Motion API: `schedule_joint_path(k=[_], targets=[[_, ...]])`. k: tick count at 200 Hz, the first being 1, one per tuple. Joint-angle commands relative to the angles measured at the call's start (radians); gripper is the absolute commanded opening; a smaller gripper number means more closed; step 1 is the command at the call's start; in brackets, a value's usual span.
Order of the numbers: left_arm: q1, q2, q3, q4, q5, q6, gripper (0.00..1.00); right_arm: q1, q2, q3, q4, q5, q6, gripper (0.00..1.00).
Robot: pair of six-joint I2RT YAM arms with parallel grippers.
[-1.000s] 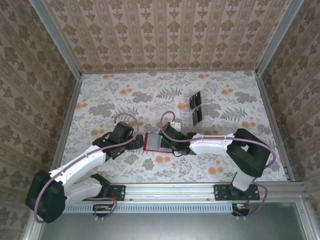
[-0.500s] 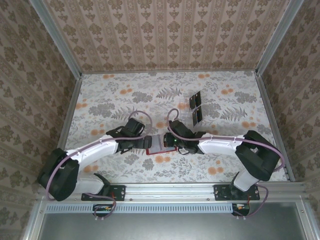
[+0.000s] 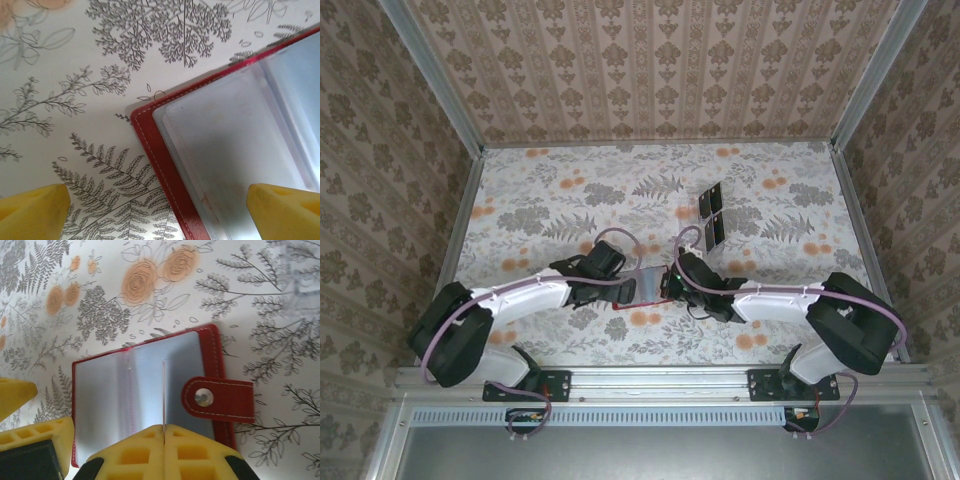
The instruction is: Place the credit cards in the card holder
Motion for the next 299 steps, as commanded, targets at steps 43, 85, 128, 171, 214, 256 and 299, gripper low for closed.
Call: schedule_joint_path(k=[43,85,128,171,214,256,299], targets=[[-0.014,0.035,-0.023,-0.039,-0.118,-0.083,1.00,0.002,-0.047,-0.053,0.152,0.038,0.006,0.00],[-0.013,-0.020,-0.022,-0.060,-0.138,-0.085,1.00,0.004,-0.036,-0.051,0.195,0.009,-0.009,0.00],[-0.011,-0.063,-0.013,-0.047,-0.130,-0.085,1.00,0.009,-0.015,-0.045,0.228,-0.010,-0.014,0.00],[0.007,-0.063,-0.031,-0.049,-0.135,-0.083,1.00,0.016,0.029,-0.031,0.261,-0.031,-0.014,0.00],[0.028,-0.054,-0.068,-0.014,-0.128,-0.079,1.00,0.028,0.075,-0.030,0.324,-0.041,-0.018,0.00],[0.042,0.000,-0.096,0.023,-0.117,-0.080,1.00,0.030,0.102,-0.042,0.386,-0.034,-0.015,0.00],[0.045,-0.018,-0.131,0.030,-0.122,-0.102,1.00,0.030,0.126,-0.054,0.442,-0.028,-0.005,0.00]])
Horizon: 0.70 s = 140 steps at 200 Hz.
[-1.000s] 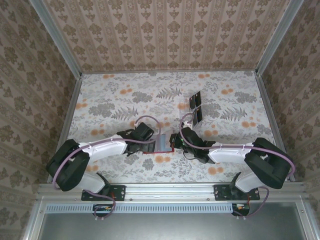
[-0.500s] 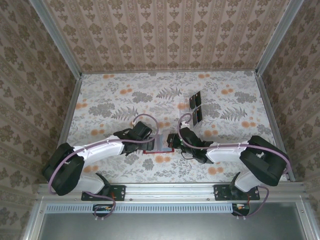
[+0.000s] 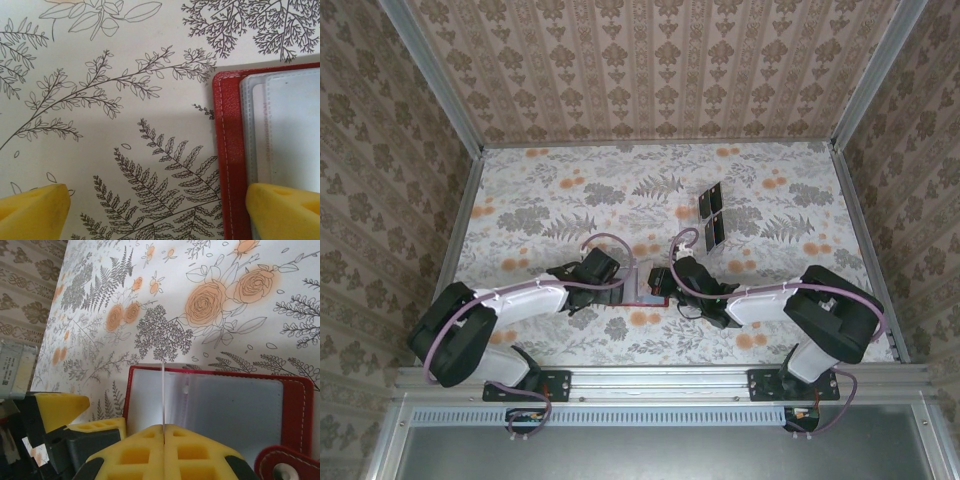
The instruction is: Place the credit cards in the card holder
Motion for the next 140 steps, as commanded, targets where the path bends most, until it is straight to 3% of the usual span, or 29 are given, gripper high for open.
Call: schedule_joint_path(k=[1,68,140], targets=[[0.010,-0.003,-0.037,-0.024,-0.009,-0.024,1.00,0.007,0.021,-0.009,0.072,0.005,-0.003,0.00],[0.010,-0.142,0.000,-0.057,-0.002,-0.004,1.00,0.007,-0.006,-0.024,0.056,0.031,0.001,0.00],[0.005,-0.027,-0.005,0.017,0.033,-0.006,1.00,0.008,-0.023,-0.032,0.030,0.050,0.004,0.00]])
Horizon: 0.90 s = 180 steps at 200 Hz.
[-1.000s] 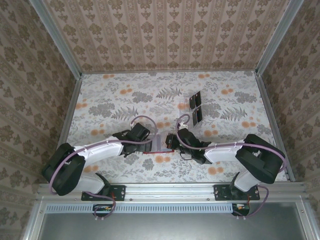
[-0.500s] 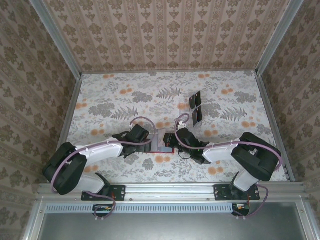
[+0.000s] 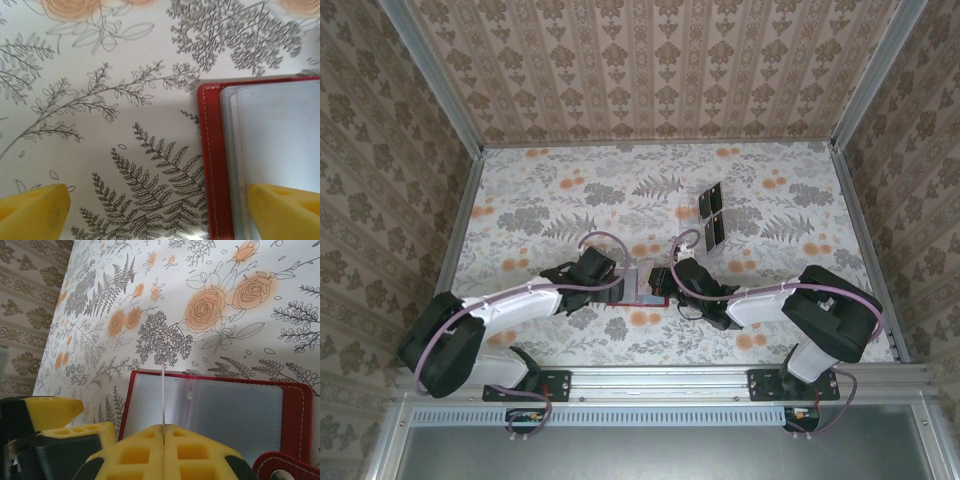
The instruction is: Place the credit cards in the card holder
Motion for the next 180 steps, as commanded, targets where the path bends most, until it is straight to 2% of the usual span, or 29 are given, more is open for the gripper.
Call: schedule_joint_path(k=[1,66,114,180], targets=[[-0.001,0.030,-0.001,0.019,0.005,0.000,1.00,0.006,-0.028,-0.013,-0.012,0.029,0.003,0.00],[-0.001,0.033,-0.067,0.041,-0.023,-0.026,1.00,0.003,-0.027,0.007,-0.035,0.018,-0.007,0.00],[0.001,0.008,-0.094,0.031,-0.044,-0.027,1.00,0.003,-0.065,-0.036,-0.011,0.066,-0.019,0.00],[0.005,0.020,-0.107,0.041,-0.047,-0.028,1.00,0.007,-0.011,-0.053,0.090,0.076,0.006,0.00]])
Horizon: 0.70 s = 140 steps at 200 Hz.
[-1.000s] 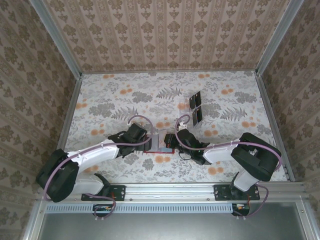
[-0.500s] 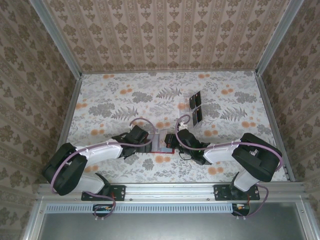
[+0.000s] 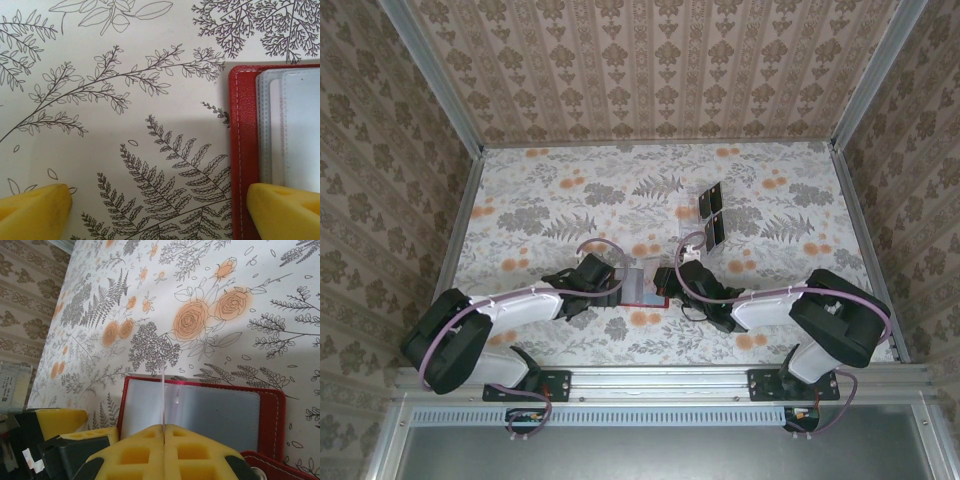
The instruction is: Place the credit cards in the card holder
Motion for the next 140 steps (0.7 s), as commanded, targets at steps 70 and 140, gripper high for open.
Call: schedule_joint_path(k=[70,140], targets=[[0.006,0.014,-0.046,-0.047,-0.017,-0.016,1.00,0.018,0.123,-0.017,0.211,0.029,0.043,0.00],[0.006,0.014,-0.051,-0.044,-0.014,-0.016,1.00,0.034,0.166,-0.017,0.274,0.032,0.073,0.00]])
